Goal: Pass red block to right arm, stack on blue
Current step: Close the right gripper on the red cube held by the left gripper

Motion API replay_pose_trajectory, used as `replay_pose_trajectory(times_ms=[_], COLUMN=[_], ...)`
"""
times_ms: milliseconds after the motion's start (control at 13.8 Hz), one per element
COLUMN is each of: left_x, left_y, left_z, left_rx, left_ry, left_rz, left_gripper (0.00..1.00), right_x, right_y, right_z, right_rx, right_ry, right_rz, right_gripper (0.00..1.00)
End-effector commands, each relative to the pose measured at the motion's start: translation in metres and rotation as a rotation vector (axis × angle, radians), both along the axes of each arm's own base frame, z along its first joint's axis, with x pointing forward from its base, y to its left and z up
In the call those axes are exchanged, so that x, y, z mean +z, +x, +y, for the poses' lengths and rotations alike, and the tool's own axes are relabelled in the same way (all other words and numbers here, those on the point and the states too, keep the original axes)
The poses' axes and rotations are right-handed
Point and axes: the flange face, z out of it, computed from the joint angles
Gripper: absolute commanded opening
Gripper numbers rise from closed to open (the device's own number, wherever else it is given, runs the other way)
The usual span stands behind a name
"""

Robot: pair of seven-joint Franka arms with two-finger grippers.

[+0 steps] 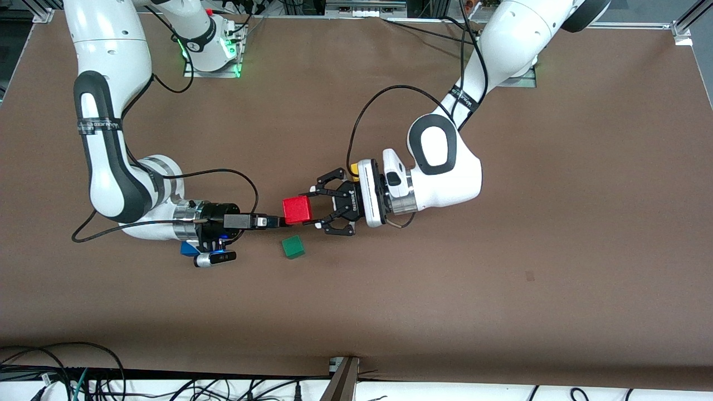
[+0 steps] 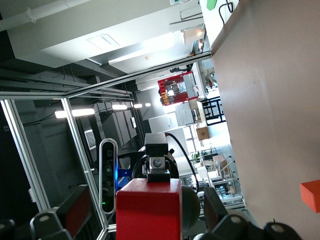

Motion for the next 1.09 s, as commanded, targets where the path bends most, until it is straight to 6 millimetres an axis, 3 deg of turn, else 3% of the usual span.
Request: replay_pose_trajectory(times_ms=[0,1013], left_x=[0.006,0.001], left_y=[0.006,0.005], left_z=[-0.006,-0.008], left_rx=[0.02,0.018], left_ry=[-0.029,-0.026], left_rz=[-0.02,-0.017], left_gripper=[0.0,0.0], right_x=[0.0,0.012], right_y=[-0.001,-0.003], right_z=[0.002,0.007], right_rx=[-0.028,-0.03], right_ry=[0.018,0.001], right_rz=[-0.008,0.022], right_gripper=[0.99,0.95])
